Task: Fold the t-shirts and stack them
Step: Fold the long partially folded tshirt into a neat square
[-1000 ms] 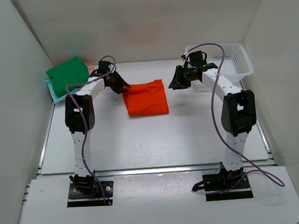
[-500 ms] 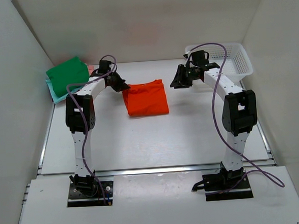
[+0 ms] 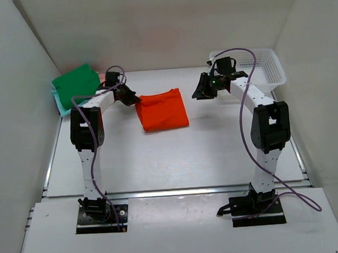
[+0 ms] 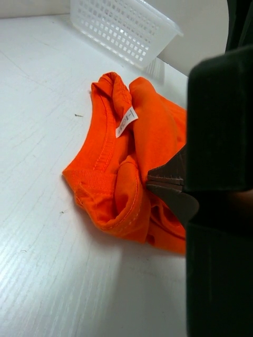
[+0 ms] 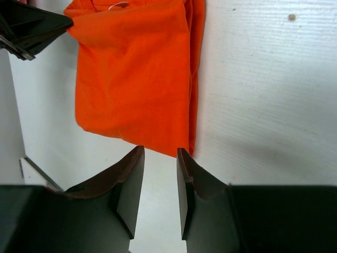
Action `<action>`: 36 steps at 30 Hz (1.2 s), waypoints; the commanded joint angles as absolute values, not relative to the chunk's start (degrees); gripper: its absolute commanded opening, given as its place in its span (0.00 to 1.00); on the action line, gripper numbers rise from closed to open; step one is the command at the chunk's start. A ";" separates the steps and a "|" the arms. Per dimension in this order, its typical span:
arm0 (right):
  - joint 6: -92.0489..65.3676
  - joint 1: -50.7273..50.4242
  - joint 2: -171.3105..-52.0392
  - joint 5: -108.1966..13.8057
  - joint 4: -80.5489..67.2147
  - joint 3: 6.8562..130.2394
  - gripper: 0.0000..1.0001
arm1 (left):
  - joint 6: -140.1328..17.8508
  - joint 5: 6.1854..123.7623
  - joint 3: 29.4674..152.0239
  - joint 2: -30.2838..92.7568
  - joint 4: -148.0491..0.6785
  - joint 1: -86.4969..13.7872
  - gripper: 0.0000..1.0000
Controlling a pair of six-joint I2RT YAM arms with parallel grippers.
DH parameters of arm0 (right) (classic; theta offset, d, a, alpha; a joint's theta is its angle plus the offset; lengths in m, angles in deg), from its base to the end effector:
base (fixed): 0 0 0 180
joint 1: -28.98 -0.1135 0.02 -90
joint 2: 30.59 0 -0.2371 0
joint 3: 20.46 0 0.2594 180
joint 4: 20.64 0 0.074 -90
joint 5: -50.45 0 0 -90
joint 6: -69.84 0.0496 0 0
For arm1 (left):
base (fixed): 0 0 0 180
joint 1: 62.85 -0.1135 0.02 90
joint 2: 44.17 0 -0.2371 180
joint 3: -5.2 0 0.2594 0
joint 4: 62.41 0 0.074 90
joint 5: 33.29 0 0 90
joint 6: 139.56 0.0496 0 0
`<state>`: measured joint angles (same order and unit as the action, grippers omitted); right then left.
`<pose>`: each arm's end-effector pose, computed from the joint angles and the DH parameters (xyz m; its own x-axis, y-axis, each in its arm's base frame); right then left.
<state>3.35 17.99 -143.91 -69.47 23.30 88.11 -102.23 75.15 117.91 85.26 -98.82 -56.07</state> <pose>0.4366 0.1100 0.2219 -0.8710 0.1831 -0.4559 -0.1538 0.7798 0.6069 0.4864 -0.0736 0.1252 -0.7206 -0.6740 -0.1626 -0.4495 0.6328 -0.6305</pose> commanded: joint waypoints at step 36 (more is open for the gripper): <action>5.34 14.03 -174.47 -74.80 4.69 113.41 0.45 | -101.06 80.97 117.90 79.49 -98.73 -56.27 0.00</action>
